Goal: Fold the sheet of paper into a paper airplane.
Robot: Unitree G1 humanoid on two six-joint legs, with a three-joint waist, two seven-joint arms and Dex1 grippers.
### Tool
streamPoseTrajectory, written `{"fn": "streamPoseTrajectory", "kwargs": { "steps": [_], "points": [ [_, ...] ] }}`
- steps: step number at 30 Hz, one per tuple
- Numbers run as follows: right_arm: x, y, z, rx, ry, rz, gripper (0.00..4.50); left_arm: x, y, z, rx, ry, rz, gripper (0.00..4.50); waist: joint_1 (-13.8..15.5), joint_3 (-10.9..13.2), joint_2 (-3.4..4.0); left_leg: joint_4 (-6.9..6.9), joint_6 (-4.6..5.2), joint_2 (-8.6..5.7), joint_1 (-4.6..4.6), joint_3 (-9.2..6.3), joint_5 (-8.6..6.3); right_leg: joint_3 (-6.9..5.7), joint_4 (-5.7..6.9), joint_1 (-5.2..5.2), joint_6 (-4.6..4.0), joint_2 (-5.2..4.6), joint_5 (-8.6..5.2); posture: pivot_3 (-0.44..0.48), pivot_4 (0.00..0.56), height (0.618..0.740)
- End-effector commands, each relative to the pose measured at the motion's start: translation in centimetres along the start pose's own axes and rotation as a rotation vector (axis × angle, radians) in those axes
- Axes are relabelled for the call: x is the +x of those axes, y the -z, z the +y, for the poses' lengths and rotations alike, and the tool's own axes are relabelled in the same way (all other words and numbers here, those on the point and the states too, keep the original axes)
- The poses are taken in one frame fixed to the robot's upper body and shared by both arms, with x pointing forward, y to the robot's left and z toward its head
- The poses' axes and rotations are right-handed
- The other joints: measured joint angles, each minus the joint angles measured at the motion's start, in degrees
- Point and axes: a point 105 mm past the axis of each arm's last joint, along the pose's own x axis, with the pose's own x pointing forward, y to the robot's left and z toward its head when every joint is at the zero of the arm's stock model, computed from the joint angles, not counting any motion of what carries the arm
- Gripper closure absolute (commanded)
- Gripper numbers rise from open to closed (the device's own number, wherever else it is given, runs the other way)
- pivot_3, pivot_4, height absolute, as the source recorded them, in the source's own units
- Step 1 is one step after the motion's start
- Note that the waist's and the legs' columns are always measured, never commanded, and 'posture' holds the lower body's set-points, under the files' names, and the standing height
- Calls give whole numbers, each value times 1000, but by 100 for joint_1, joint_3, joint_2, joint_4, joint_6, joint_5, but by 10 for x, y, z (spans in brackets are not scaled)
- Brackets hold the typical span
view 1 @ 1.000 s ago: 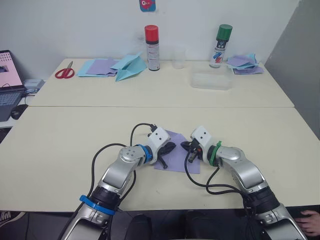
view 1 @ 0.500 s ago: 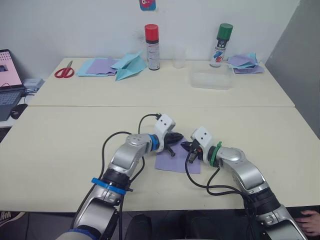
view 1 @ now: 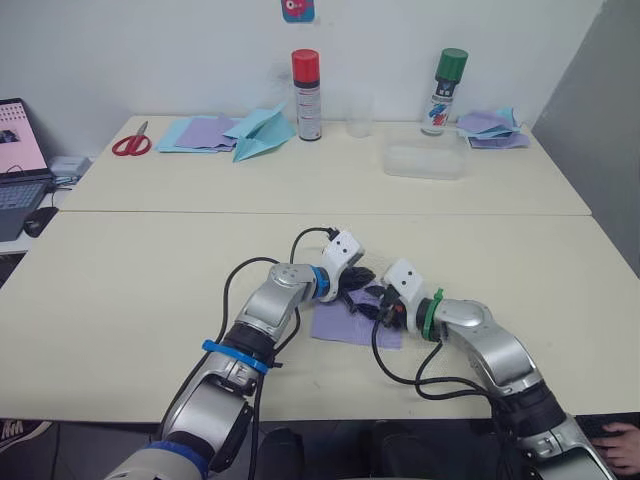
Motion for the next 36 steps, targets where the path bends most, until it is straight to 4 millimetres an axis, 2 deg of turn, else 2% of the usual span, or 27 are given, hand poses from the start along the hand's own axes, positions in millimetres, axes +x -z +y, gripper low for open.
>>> {"fn": "streamPoseTrajectory", "kwargs": {
  "steps": [1,5,7,8,12,15,20,24,30,36],
  "points": [
    [-5,5,14,81,-82,30,2474,1,28,2,-27,-29,95,4500,0,-1,0,0,0,0,1,0,0,1,1,0,0,0,0,0,150,740],
    [-15,7,9,74,-72,43,3497,1,31,-1,-30,-18,98,4500,-2,-2,-1,4,0,-2,4,1,0,3,3,3,4,-1,3,0,150,740],
    [-22,1,6,70,-63,20,4240,1,33,-3,-30,-13,102,4500,-1,-2,-1,4,0,-2,3,2,0,4,2,2,4,0,3,0,150,740],
    [-25,-6,4,76,-59,-17,4476,2,34,-4,-29,-12,105,4500,-1,-2,-1,4,0,-2,3,1,0,2,2,2,4,0,2,0,150,740],
    [-36,-35,0,140,-65,-164,4476,2,35,-5,-27,-8,108,4500,-1,-2,-1,3,0,-1,2,0,0,2,2,1,4,0,2,0,150,740],
    [-35,-40,-12,153,0,-210,4476,2,36,-5,-26,-8,109,4500,-1,-2,-1,3,0,-1,3,-1,0,1,3,2,4,0,3,0,150,740],
    [-17,-22,-33,123,158,-127,4476,3,38,-6,-18,-5,112,4500,-2,-2,-1,3,0,-1,2,2,0,4,1,1,4,0,3,0,150,740],
    [-12,-5,-35,114,188,-58,4476,3,40,-9,-5,6,120,4500,-1,-2,-1,2,0,-1,1,4,0,6,1,0,4,0,3,0,150,740],
    [-28,24,-36,130,211,56,4476,2,42,-14,3,24,124,4500,1,-9,0,2,0,-1,1,3,0,5,0,1,4,0,2,0,150,740],
    [-46,34,-25,162,196,86,4476,1,43,-15,-1,20,125,4500,7,-38,-8,0,0,0,2,1,0,3,-3,4,6,-1,1,0,150,740]
  ]
}}
